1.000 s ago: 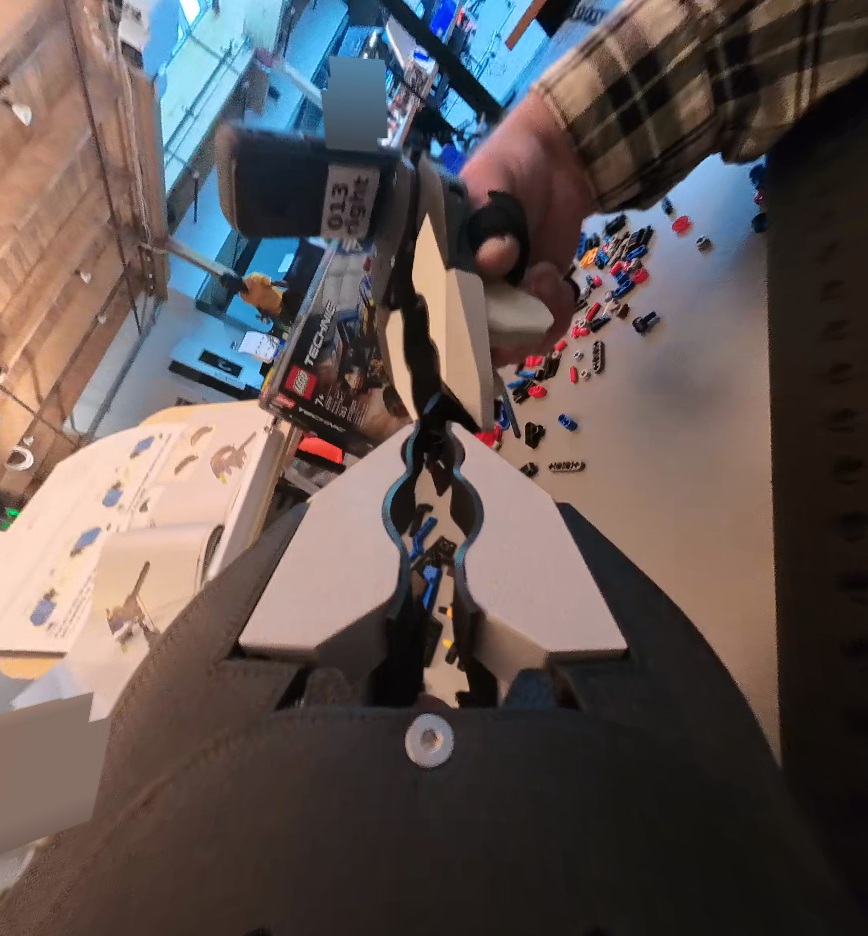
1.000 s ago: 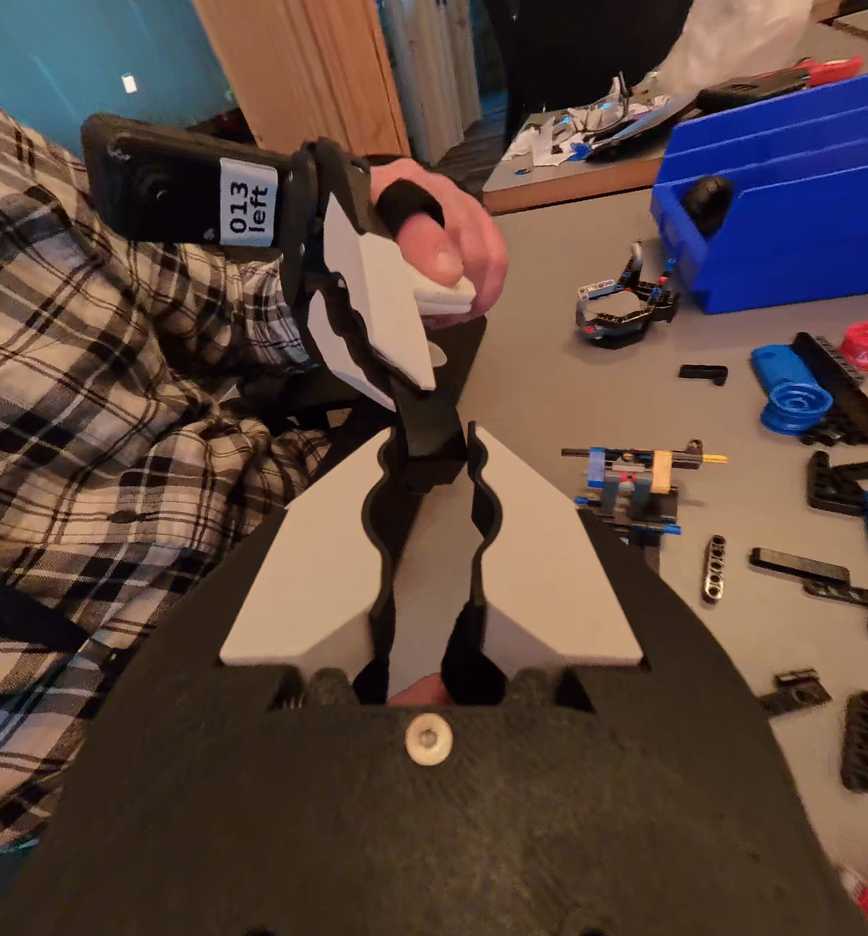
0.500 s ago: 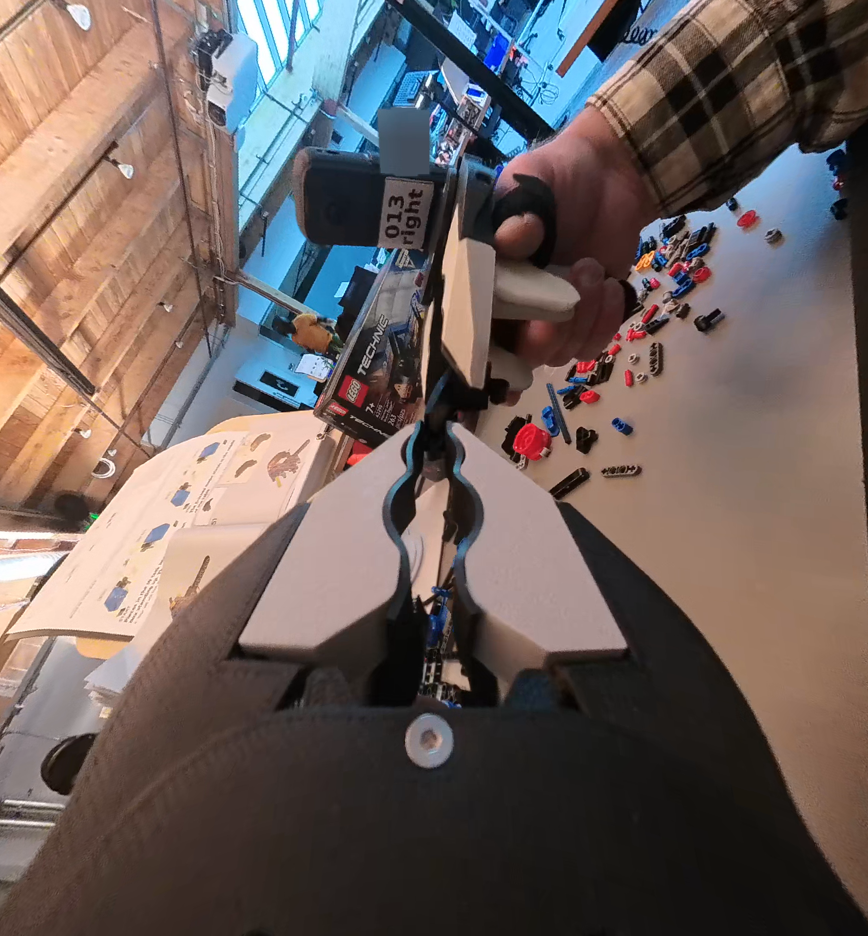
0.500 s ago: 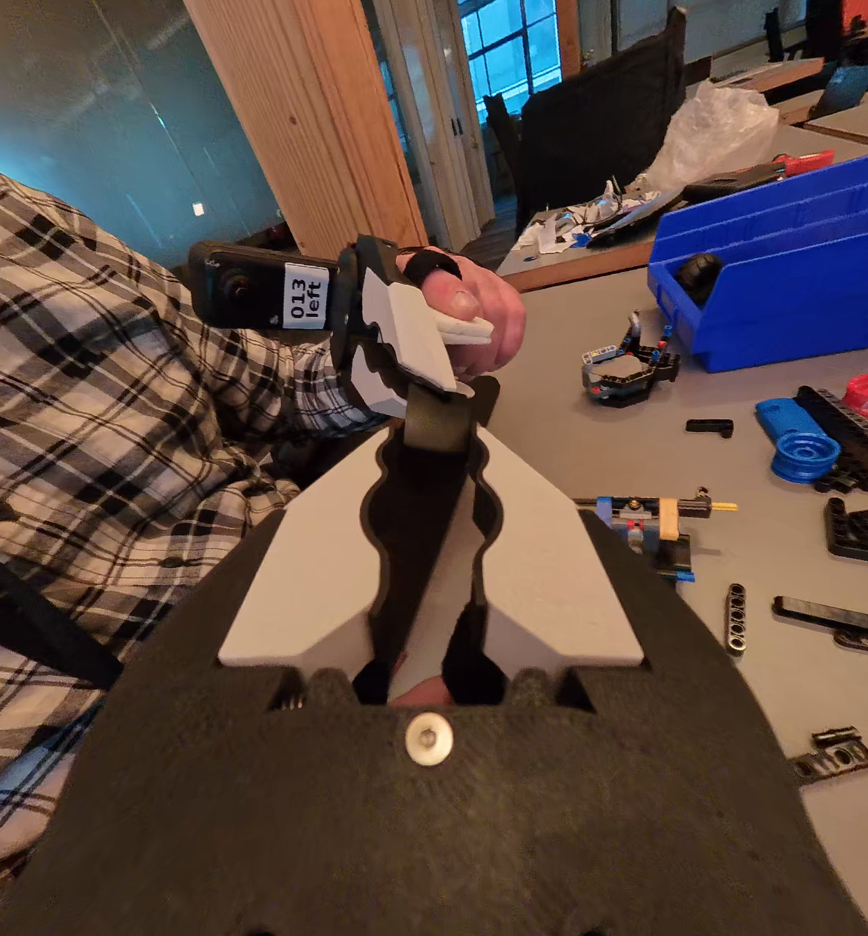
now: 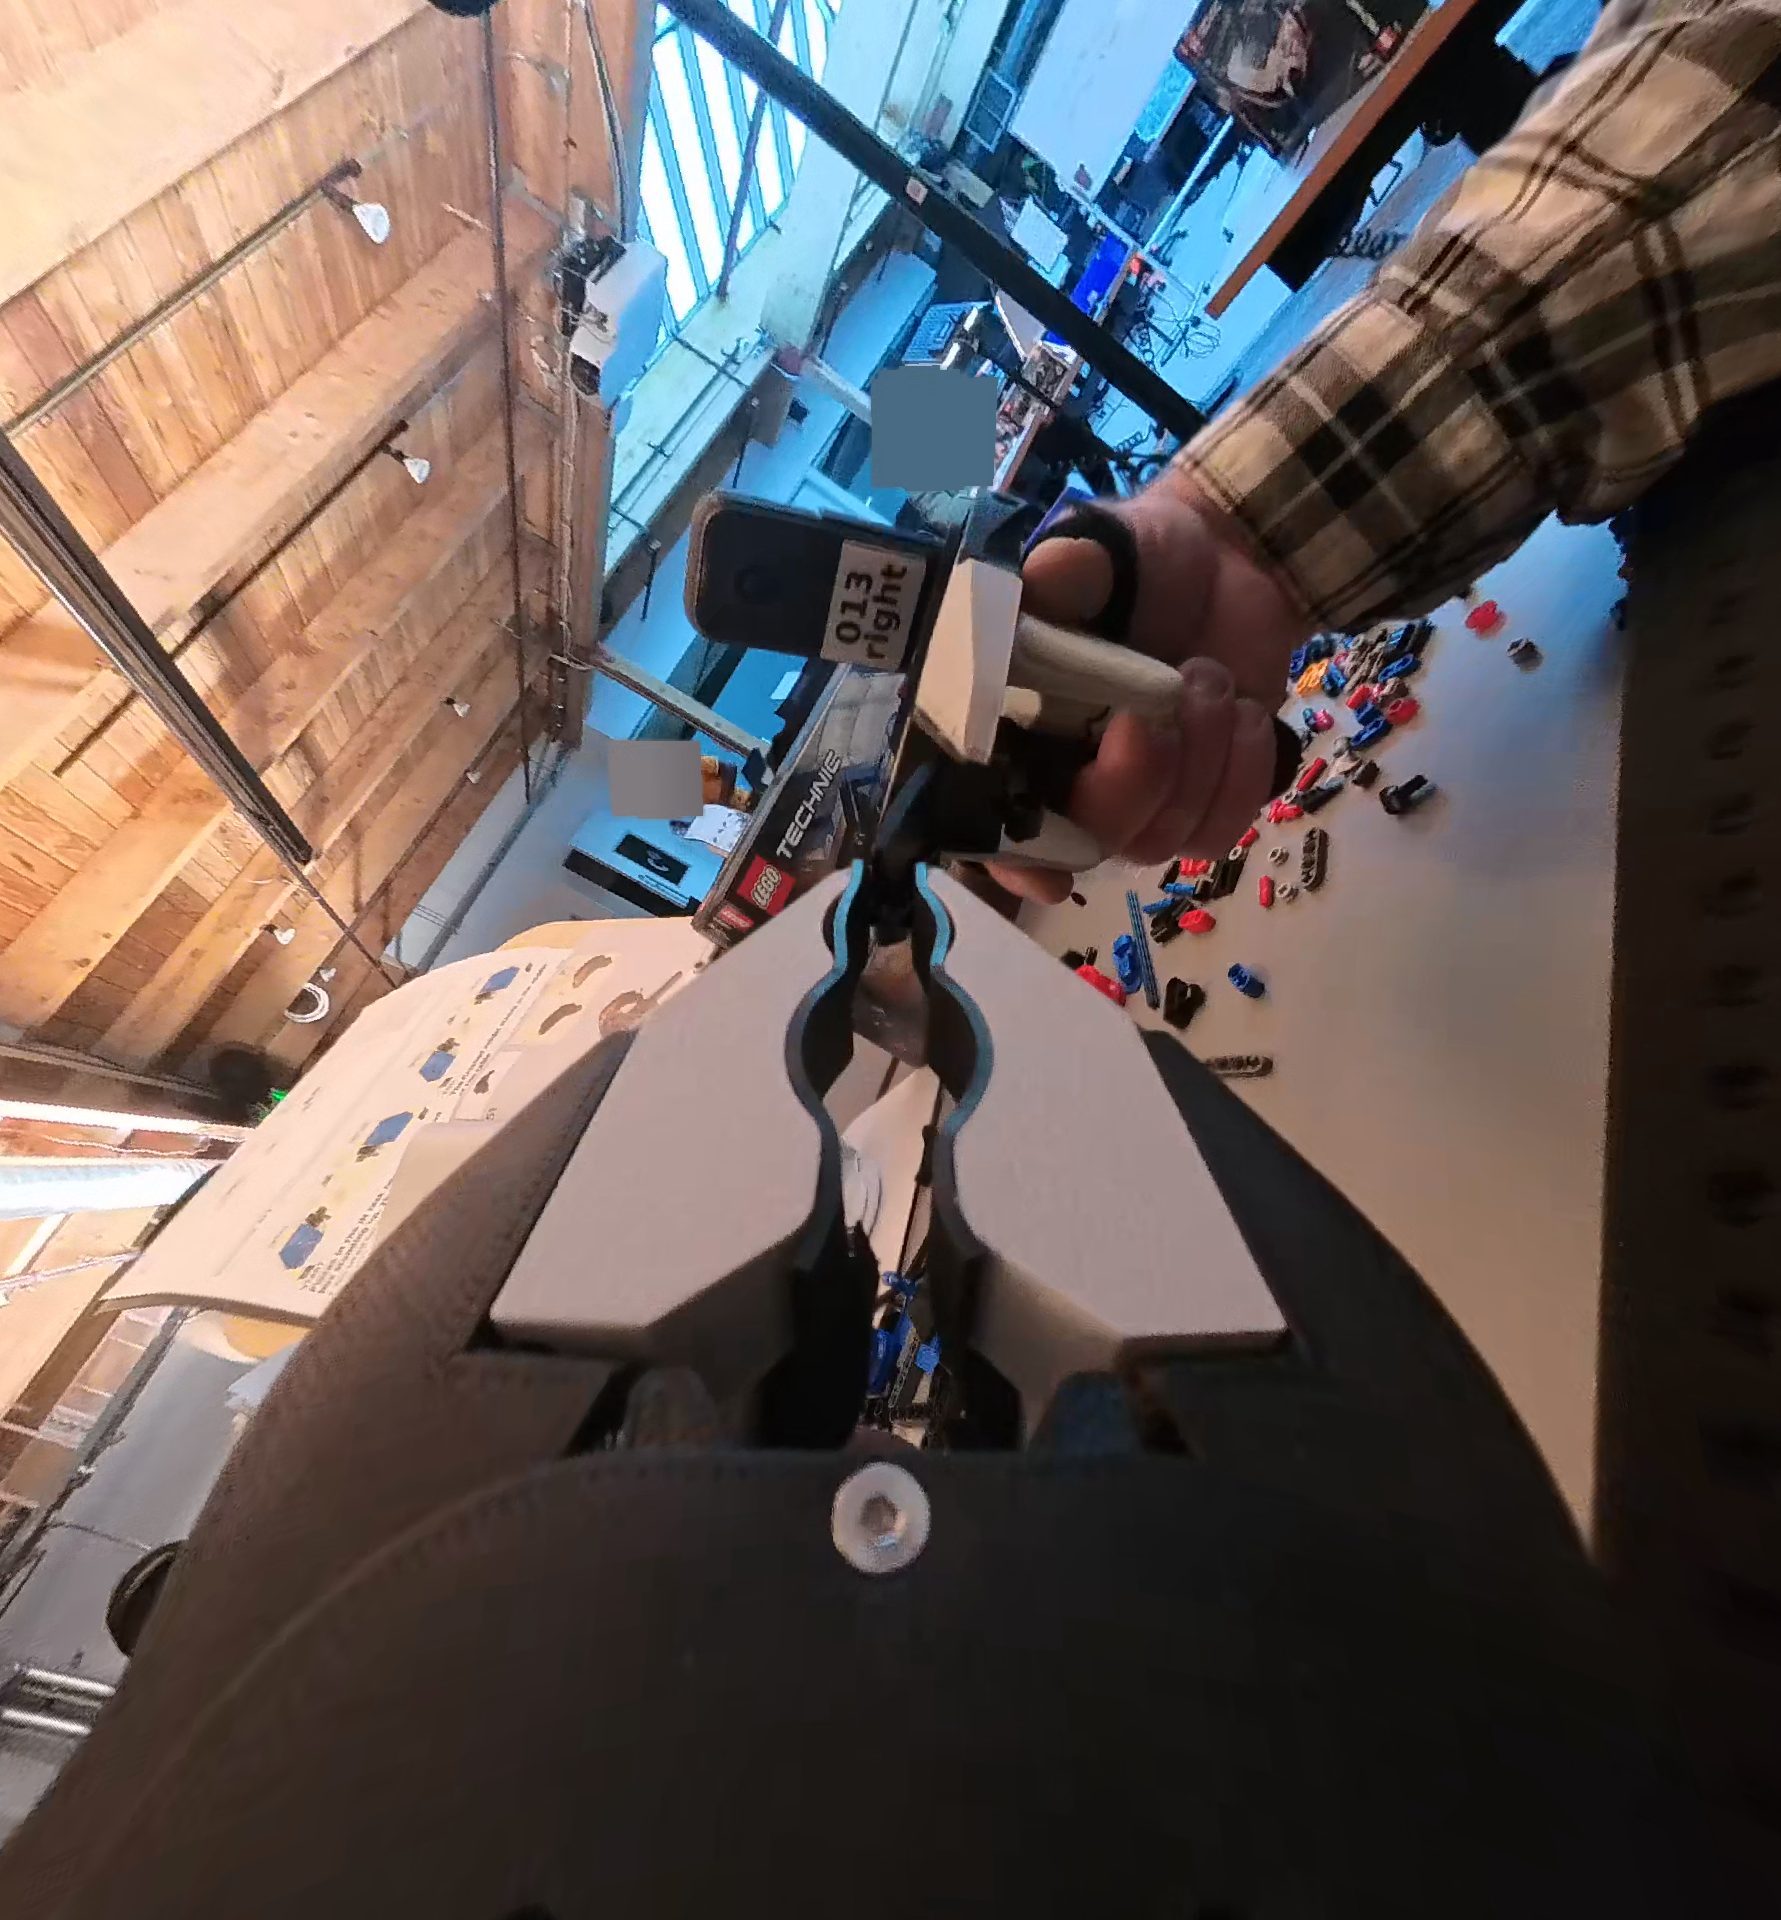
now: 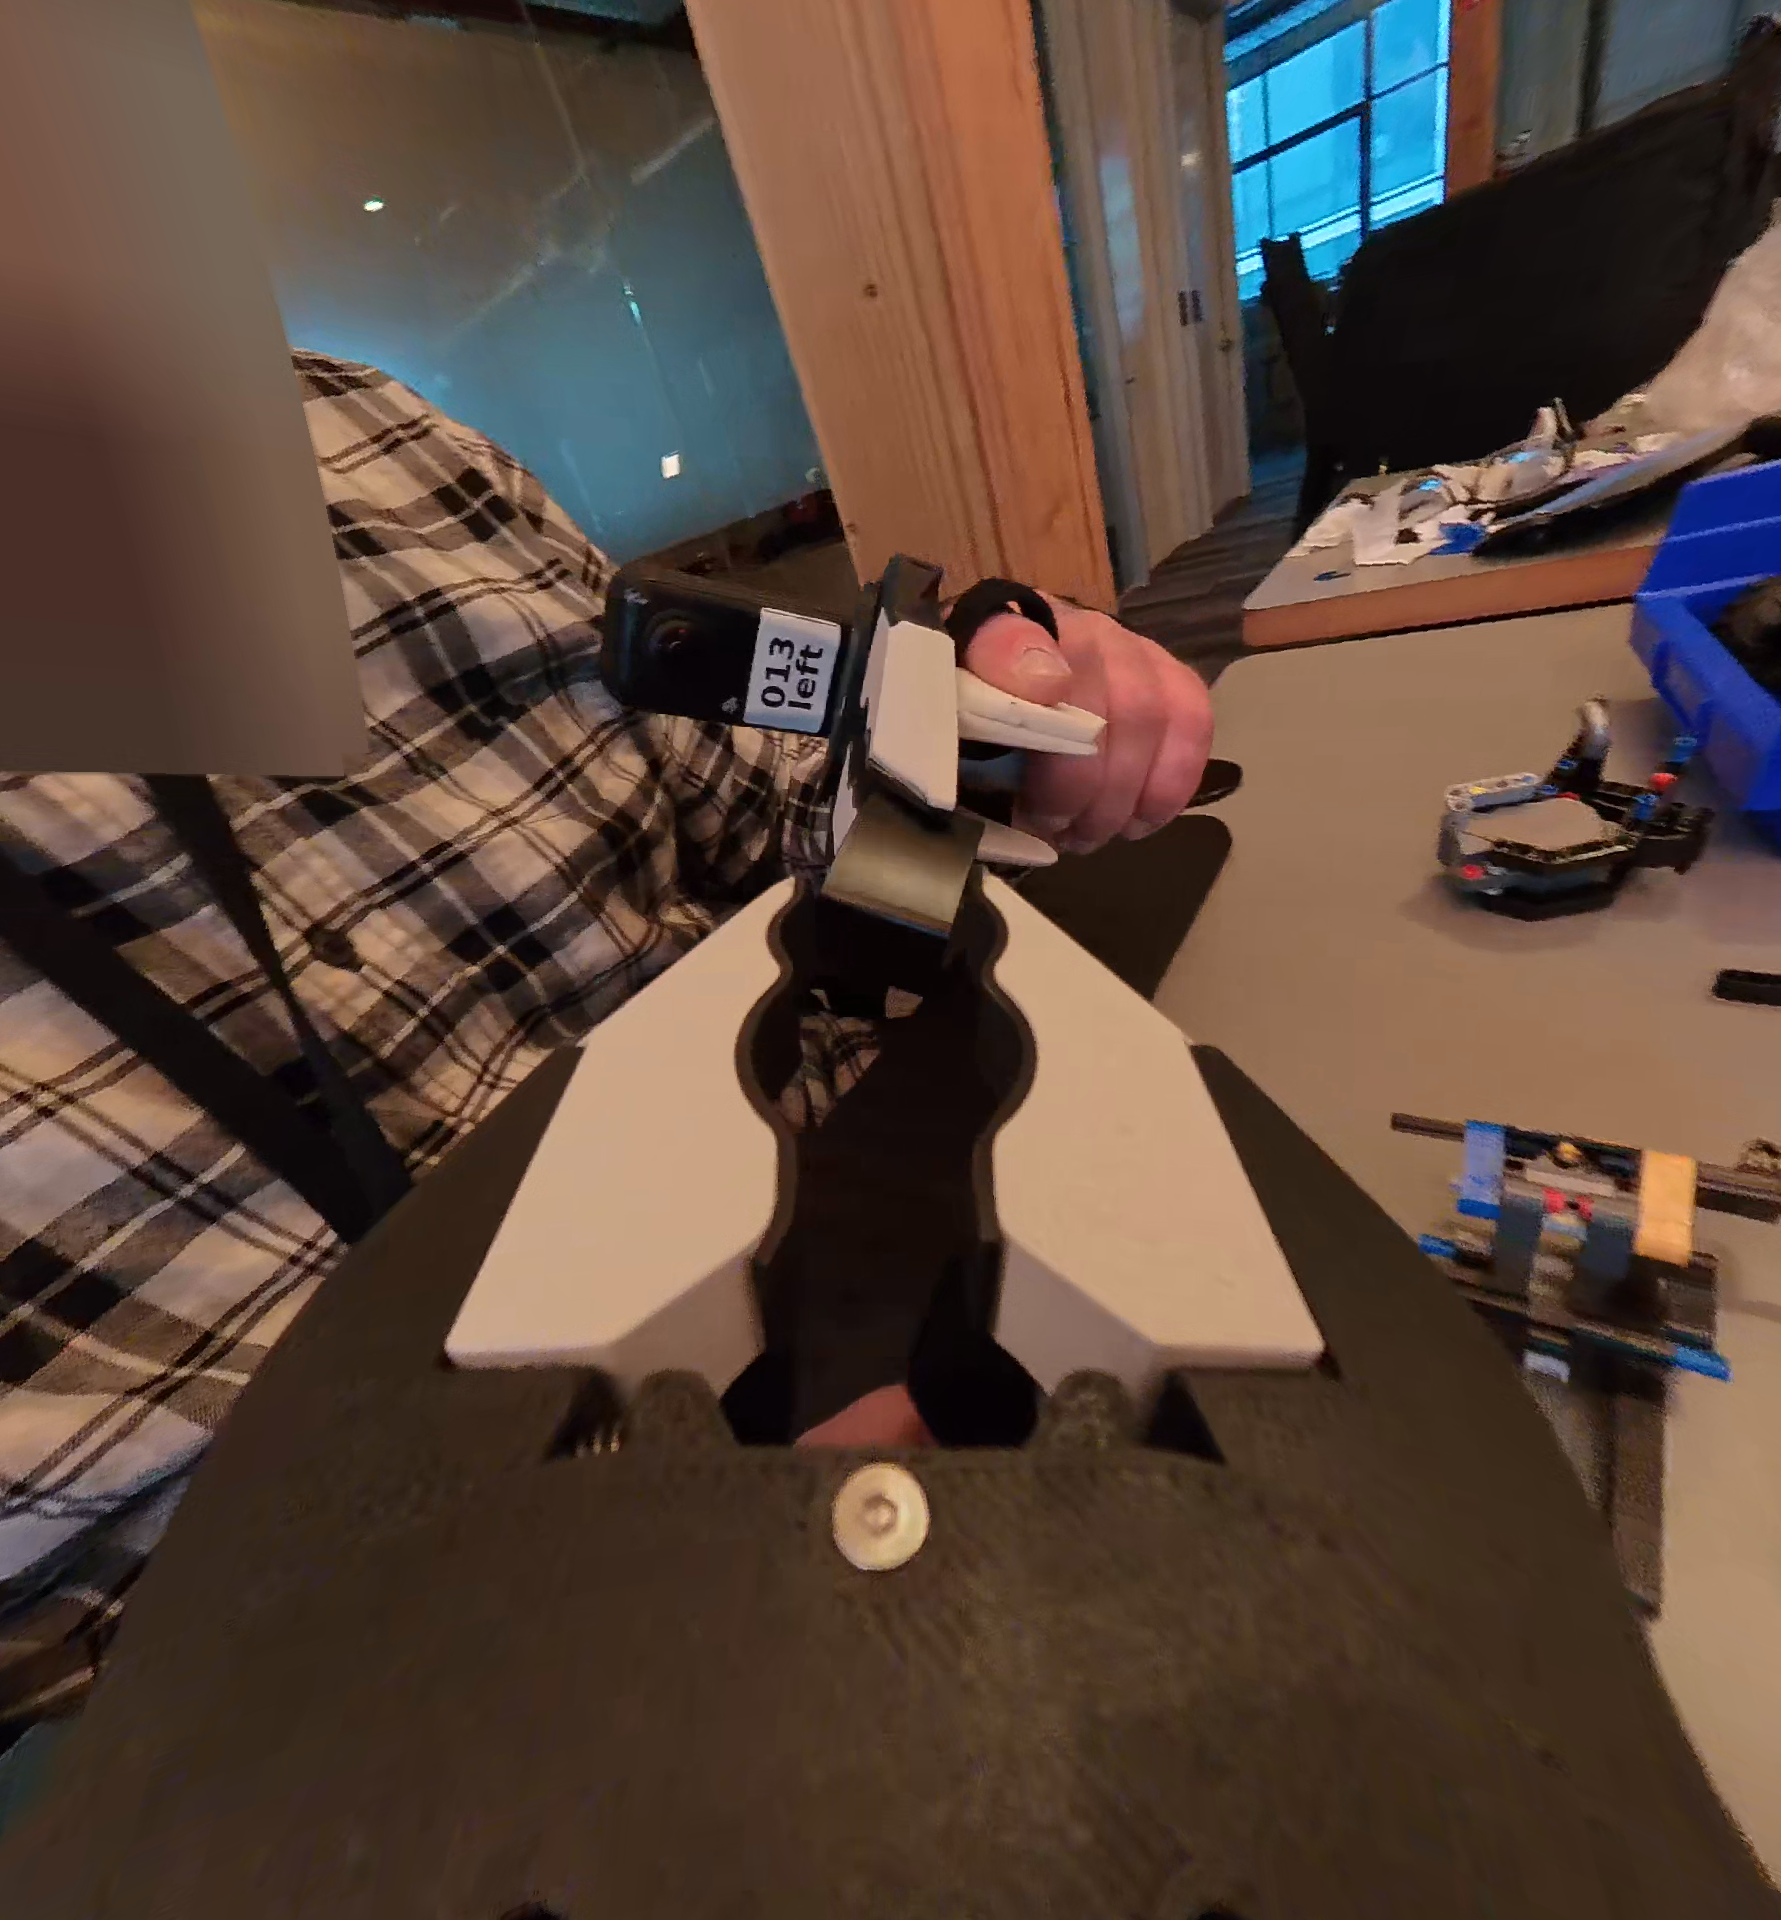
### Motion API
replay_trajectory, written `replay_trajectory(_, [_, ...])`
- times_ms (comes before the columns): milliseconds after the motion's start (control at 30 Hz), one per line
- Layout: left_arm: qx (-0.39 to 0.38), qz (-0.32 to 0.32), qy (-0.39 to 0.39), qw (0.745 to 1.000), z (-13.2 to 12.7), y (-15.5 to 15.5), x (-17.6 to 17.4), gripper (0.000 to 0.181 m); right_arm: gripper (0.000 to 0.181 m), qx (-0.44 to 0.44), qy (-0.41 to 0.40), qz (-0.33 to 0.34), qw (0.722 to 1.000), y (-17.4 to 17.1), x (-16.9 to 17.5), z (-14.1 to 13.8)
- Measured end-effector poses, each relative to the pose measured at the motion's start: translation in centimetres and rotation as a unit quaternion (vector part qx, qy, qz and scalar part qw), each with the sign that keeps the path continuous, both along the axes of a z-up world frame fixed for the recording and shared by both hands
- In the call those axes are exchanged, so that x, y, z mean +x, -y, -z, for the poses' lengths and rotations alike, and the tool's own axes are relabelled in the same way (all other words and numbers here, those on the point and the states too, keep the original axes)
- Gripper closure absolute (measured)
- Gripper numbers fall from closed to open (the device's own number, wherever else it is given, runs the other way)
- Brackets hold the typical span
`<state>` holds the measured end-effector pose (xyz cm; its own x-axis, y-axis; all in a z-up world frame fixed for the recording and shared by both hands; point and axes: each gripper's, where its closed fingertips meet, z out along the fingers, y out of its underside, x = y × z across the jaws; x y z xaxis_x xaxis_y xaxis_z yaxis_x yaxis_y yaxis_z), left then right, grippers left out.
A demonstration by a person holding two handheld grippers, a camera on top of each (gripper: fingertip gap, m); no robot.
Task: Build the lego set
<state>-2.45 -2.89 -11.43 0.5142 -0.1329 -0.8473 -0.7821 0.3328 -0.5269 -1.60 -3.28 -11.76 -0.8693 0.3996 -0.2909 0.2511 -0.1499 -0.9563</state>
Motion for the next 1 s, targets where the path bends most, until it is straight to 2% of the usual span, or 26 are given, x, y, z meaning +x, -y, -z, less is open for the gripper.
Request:
replay_trajectory(200, [0.022,0.005,0.019,1.0,-0.7,0.9,0.2,0.178,0.153,-0.048,-0.013,-0.039,0.998,0.7,0.8,-1.0])
replay_trajectory(467, [0.03,0.024,0.039,0.998,-1.1,0.8,0.1,0.178,0.155,-0.085,-0.024,-0.049,0.995,0.6,0.8,-1.6])
replay_trajectory(600, [0.035,0.028,0.054,0.998,-1.7,0.6,-0.4,0.178,0.181,-0.122,-0.072,-0.028,0.99,-0.2,0.8,-3.2])
replay_trajectory(733, [0.035,0.021,0.037,0.999,-1.3,0.2,-0.5,0.177,0.18,-0.12,-0.049,-0.026,0.991,-0.4,0.4,-2.6])
replay_trajectory(800, [0.037,0.016,0.034,0.999,-1.2,0.0,-0.6,0.178,0.154,-0.107,-0.031,-0.036,0.993,-0.2,0.4,-1.8])
replay_trajectory(900, [0.037,0.014,0.038,0.998,-1.3,-0.2,-1.1,0.178,0.154,-0.108,-0.026,-0.04,0.993,-0.2,0.4,-1.7])
replay_trajectory(1000, [0.034,0.012,0.029,0.999,-1.0,-0.5,-1.1,0.178,0.168,-0.098,-0.031,-0.04,0.994,0.2,0.4,-1.5])
